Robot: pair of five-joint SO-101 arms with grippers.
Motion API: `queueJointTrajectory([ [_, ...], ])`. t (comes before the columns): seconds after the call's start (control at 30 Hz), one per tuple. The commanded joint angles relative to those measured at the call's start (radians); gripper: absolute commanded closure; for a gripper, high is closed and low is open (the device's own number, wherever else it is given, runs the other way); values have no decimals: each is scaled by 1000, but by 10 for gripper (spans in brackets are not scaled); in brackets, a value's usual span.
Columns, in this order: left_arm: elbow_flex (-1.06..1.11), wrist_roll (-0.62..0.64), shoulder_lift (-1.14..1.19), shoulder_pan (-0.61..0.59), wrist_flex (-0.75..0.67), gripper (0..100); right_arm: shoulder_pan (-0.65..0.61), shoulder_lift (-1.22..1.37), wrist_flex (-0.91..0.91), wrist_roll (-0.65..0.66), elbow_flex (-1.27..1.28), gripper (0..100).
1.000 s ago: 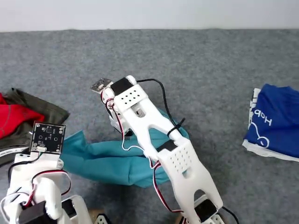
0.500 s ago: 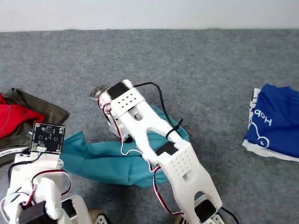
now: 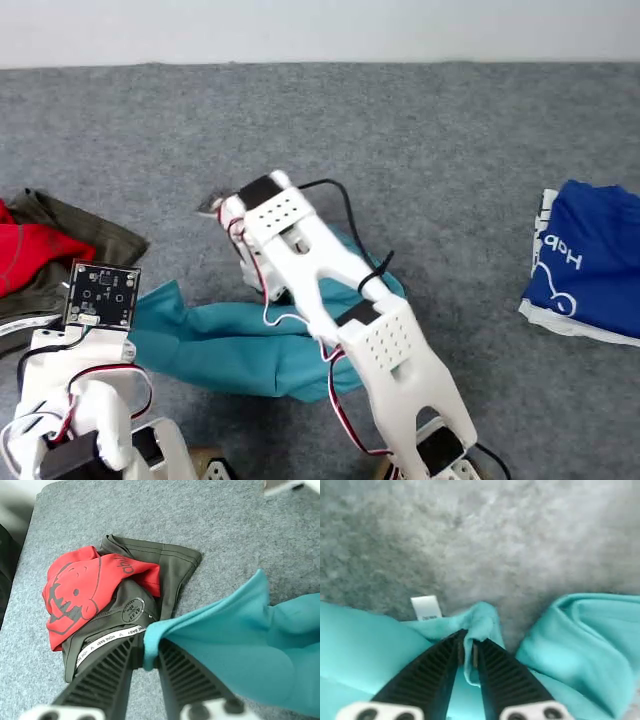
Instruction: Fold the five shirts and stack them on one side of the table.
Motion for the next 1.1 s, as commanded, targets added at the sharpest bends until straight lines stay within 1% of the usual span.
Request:
queueJointTrajectory([
  [0.0,-4,-2,-6,0,2,985,41,-28,39,40,-52,988],
  [0.17,10,-2,-6,0,0,985,91,-166,39,83,-52,988],
  [0.27,1,-2,-6,0,-15,985,143,-266,44,91,-52,988],
  [0.67,-107,0,2,-6,-267,985,378,-699,38,183,-52,988],
  [0.93,-185,-5,5,0,-551,985,522,-990,12,253,-52,988],
  [1.0,-203,-8,18,0,-582,985,564,-1055,-18,255,-52,988],
  [1.07,-265,-17,66,0,-577,985,601,-1109,-44,255,-52,988],
])
